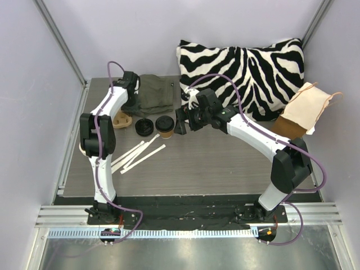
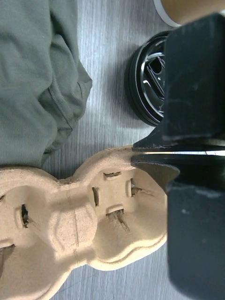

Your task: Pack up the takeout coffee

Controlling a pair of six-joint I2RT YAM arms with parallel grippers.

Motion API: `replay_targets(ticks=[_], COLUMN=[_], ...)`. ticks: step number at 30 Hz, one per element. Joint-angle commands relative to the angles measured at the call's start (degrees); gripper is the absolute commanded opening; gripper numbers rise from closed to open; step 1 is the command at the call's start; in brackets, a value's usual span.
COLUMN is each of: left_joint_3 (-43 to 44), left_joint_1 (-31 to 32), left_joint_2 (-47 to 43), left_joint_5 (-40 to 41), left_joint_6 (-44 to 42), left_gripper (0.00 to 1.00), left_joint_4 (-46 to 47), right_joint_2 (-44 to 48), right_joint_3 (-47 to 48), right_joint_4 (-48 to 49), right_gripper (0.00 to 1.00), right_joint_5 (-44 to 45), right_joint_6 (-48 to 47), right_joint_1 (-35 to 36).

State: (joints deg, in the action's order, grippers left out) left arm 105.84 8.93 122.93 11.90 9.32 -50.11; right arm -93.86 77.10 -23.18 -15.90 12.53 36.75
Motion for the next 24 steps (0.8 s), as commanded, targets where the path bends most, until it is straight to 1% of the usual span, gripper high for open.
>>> replay_targets(ticks=[1,6,10,14,21,24], left_joint_3=[-1.6,-4.59,-5.21,-6.17,-7.49,-8.19], left_joint_1=[-1.19,-1.28,-1.28,-1.2,-1.28,-1.2], left_joint_2=[-4.63,-9.02,-12.01,-13.68,-14.12,-15.44], left_joint_5=[-1.88,-2.23,-1.53,-0.74,1.81,4.44], left_joint_6=[-2.46,-3.43,-4.4,-5.45,-8.09,-9.06], left_gripper=[0.0,0.0,0.0,0.0,0.0,0.0], left_joint_4=[-1.22,-0.26,-0.43,-0.17,0.36,1.93], right_joint_2=[1.49,1.32,1.05,0.97,0.79,0.88], right_joint_3=[1.56,1.74,1.91,2.0,2.0,2.0], right_joint_4=[2.44,2.79,2.88,3.05,3.23,3.32], right_gripper=[0.95,0.95,0.95,0.95,0.95,0.95], right_joint_5=[-1.15,-2.03,-2.29,-2.64,-2.91,-2.91], right_joint_6=[0.82,1.26,1.44,1.53,1.7,1.62], right_joint_1=[-0.1,-0.01,0.07,-0.01,-0.01,-0.02])
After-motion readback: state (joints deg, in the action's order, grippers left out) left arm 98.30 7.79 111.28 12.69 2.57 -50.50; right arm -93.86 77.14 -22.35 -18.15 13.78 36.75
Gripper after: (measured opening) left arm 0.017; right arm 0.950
